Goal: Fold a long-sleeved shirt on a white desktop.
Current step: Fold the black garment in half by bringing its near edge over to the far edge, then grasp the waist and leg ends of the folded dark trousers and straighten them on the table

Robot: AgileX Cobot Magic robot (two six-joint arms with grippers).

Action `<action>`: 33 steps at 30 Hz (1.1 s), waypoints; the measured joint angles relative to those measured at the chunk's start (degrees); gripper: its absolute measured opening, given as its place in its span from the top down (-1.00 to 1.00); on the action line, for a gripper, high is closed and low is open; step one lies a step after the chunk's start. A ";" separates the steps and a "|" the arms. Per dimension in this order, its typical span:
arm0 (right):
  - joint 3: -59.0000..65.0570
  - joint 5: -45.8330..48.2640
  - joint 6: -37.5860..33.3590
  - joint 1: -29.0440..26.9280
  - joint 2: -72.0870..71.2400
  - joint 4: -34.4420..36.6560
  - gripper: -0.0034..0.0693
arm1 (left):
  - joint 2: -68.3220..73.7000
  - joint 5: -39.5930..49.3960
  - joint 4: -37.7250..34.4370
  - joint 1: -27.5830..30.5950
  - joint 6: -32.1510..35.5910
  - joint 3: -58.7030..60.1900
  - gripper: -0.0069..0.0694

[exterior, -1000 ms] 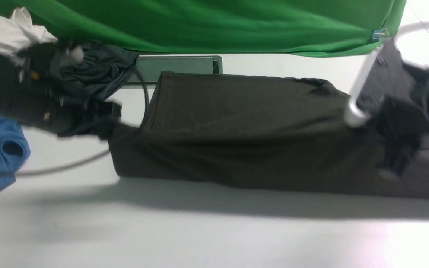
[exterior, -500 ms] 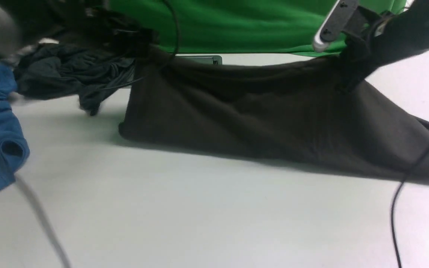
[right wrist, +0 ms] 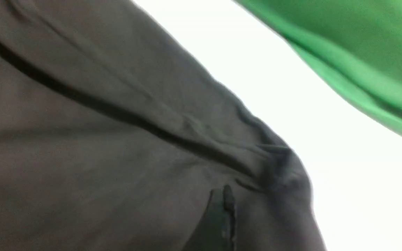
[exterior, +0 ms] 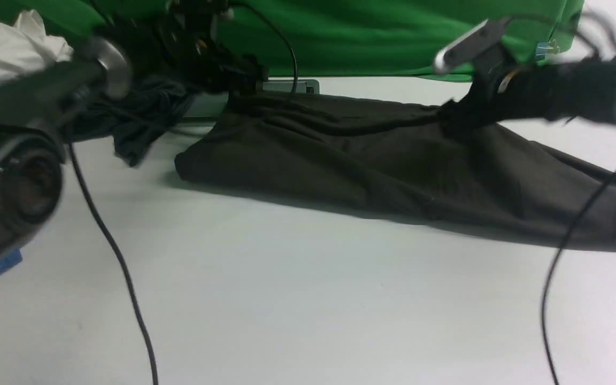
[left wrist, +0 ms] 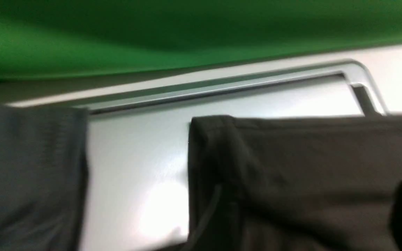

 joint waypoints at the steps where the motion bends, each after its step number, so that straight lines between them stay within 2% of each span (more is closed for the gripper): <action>1: 0.00 2.70 0.40 0.00 -2.30 0.00 -0.96 | -1.64 3.07 0.38 0.48 -0.07 -0.37 -0.91; 4: 0.00 10.15 1.87 -0.12 -10.12 0.00 -0.95 | -6.74 9.41 0.64 2.31 -0.69 -1.04 -0.97; 7: -0.07 18.63 11.47 -0.72 -20.60 0.00 -0.87 | -13.74 21.94 0.51 5.88 -4.56 -1.46 -1.00; 10: 0.84 22.29 20.47 -1.09 -27.87 0.00 -0.83 | -16.89 31.88 0.03 8.40 -9.79 -0.18 -1.00; 12: 4.00 23.27 25.31 -1.08 -32.53 0.00 -0.82 | -17.31 34.47 -1.00 9.03 -10.87 3.88 -1.00; 14: 6.91 23.41 27.23 -1.01 -35.00 0.06 -0.81 | -17.31 34.39 -2.39 9.10 -11.34 7.84 -1.00; 19: 17.76 23.92 29.51 -0.53 -41.20 0.06 -0.80 | -16.86 27.09 -12.36 9.04 -9.96 22.75 -1.00; 21: 20.85 23.98 29.51 -0.53 -42.63 0.06 -0.79 | -16.80 19.26 -17.24 9.00 -9.17 28.48 -1.00; 22: 21.09 23.98 29.51 -0.53 -42.82 0.06 -0.79 | -16.80 18.51 -17.56 9.00 -9.16 29.38 -1.00; 26: 23.42 24.87 29.51 -0.53 -43.33 0.06 -0.77 | -16.67 4.46 -23.86 9.00 -7.71 36.08 -1.00; 29: 23.55 25.00 29.51 -0.53 -43.33 0.06 -0.76 | -15.40 -1.17 -28.57 9.00 -4.55 37.32 -1.00; 32: 23.55 24.78 29.51 -0.53 -43.35 0.06 -0.74 | -13.76 -3.12 -33.41 9.00 0.44 37.39 -1.00; 33: 23.55 24.67 29.51 -0.53 -43.35 0.06 -0.73 | -12.80 -3.18 -37.23 9.00 3.80 37.44 -0.99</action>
